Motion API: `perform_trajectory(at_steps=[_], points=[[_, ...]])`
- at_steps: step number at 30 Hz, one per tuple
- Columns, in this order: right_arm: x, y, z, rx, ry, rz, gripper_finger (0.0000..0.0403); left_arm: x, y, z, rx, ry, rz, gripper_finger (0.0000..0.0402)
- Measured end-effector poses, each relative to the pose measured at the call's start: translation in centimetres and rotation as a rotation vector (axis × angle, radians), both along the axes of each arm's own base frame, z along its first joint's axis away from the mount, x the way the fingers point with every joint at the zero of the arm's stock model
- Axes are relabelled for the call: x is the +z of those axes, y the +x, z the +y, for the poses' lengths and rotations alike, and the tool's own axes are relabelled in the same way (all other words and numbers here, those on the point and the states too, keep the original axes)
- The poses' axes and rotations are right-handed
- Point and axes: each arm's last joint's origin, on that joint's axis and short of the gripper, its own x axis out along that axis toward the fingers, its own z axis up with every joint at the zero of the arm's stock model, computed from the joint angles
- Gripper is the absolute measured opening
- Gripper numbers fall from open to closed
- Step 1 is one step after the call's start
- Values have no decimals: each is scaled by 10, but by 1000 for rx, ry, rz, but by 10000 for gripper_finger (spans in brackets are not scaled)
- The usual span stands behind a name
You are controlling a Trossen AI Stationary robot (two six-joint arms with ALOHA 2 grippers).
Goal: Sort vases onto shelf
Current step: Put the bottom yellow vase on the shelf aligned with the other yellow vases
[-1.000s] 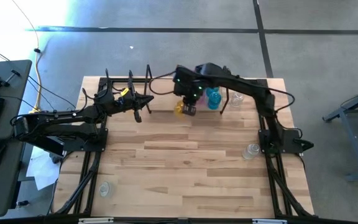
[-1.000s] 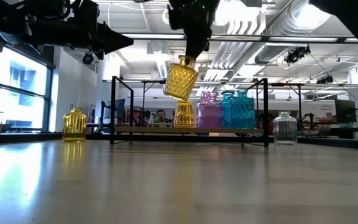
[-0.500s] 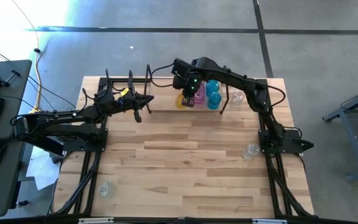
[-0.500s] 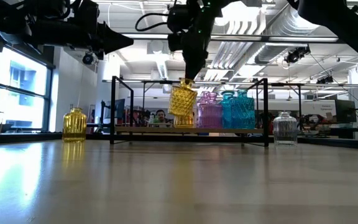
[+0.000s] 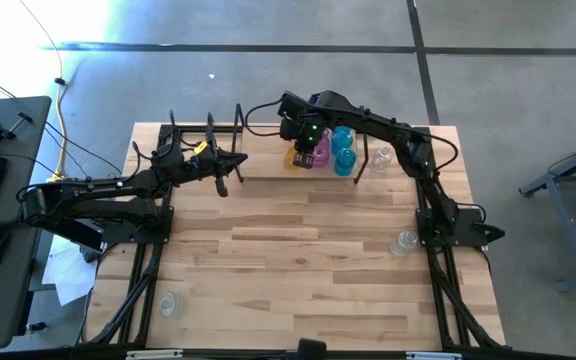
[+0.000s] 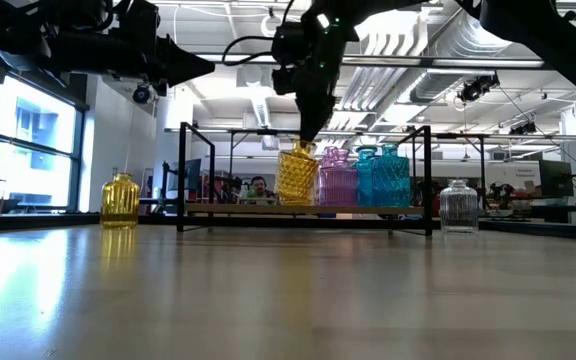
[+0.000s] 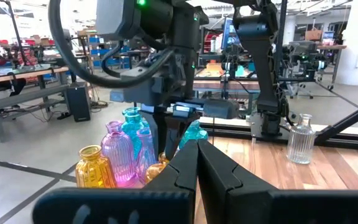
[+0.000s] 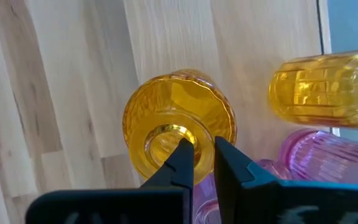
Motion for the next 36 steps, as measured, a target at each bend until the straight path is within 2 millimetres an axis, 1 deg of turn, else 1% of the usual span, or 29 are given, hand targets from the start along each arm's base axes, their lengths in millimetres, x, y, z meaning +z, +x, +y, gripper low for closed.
perform_trajectory(at_steps=[5,12,16,19,24,27,30,36], points=[[0,-1,-4,-10,-5,-6,17,0,0,0,0,0,0,0],[-10,3,-9,-13,-6,7,18,0,0,0,0,0,0,0],[-13,6,-11,-17,-9,-3,21,0,0,0,0,0,0,0],[-13,7,-13,-23,-12,-16,40,0,0,0,0,0,0,0],[-13,8,-13,-29,-34,-9,90,0,0,0,0,0,0,0],[-13,8,-15,-33,-40,-10,110,0,0,0,0,0,0,0],[-12,8,-17,-38,-46,-23,118,0,0,0,0,0,0,0],[-11,11,-19,-39,-63,-54,120,0,0,0,0,0,0,0]])
